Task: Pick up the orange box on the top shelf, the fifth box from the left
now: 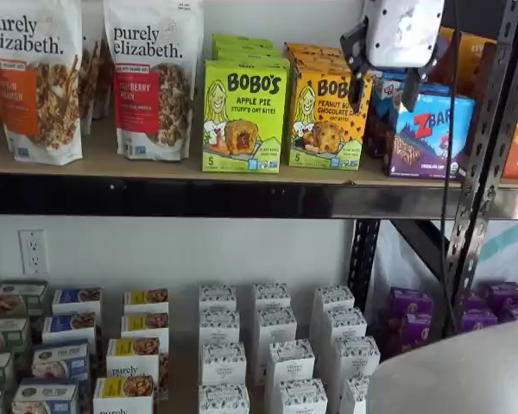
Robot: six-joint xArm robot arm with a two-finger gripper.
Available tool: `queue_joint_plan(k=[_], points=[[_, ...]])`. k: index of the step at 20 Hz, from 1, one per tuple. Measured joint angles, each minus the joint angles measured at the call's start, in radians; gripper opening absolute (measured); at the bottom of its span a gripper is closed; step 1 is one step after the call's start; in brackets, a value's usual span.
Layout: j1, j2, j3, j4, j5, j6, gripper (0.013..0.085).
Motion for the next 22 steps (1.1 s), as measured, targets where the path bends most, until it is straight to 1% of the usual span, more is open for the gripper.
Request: queue_joint_plan(k=[7, 12, 22], points=[[0.003, 0.101, -0.086, -0.016, 0.003, 0.0, 0.085], [-0.022, 0.178, -0.148, -0.01, -0.007, -0.021, 0.085], [-0.037, 0.316, -0.274, -0.021, -0.025, -0.037, 0.085]])
